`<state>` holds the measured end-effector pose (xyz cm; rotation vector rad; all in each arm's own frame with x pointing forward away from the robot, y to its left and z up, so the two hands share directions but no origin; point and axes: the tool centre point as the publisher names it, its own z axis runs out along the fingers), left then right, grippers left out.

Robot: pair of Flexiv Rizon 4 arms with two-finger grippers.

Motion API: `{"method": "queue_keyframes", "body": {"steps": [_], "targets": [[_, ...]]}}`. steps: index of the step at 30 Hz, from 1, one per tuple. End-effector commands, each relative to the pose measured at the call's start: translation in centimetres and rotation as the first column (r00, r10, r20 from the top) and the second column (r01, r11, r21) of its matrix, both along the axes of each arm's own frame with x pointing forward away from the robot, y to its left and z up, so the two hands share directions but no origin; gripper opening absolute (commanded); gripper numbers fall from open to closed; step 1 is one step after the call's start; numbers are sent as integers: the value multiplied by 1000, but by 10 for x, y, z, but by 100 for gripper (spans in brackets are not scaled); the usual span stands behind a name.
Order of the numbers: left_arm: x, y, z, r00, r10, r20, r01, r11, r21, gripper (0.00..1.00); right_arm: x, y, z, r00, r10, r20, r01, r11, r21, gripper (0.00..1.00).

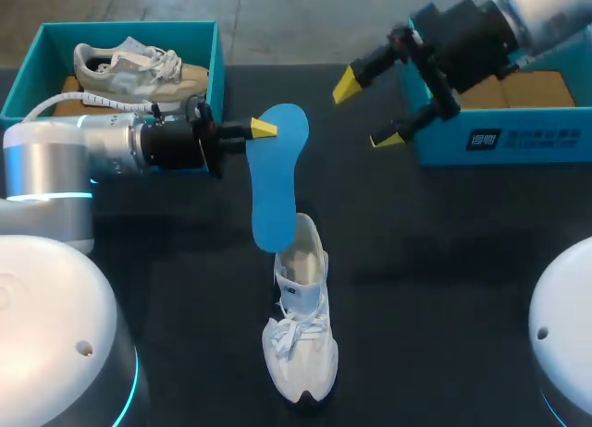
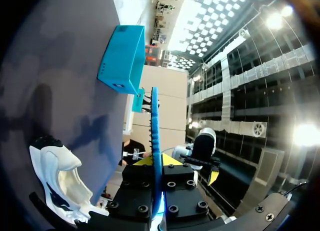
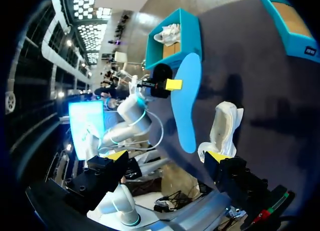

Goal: Take the shoe out of the shoebox, open the shoe tongue, remove and reinsert the insole, then place the shoe into the shoebox

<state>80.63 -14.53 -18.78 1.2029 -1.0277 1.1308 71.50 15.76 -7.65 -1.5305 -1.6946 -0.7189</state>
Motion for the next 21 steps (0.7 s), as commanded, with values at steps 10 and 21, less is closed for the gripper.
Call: {"method": "queue_keyframes", "body": {"steps": [10, 21], "targets": [[0, 0, 1, 1000, 0, 0, 0, 1000, 3, 0, 10, 33, 11, 1000, 3, 30, 10, 918, -396, 100], [0, 0, 1, 1000, 0, 0, 0, 1000, 3, 0, 7, 62, 15, 990, -65, 123, 127, 787, -603, 100]]}}
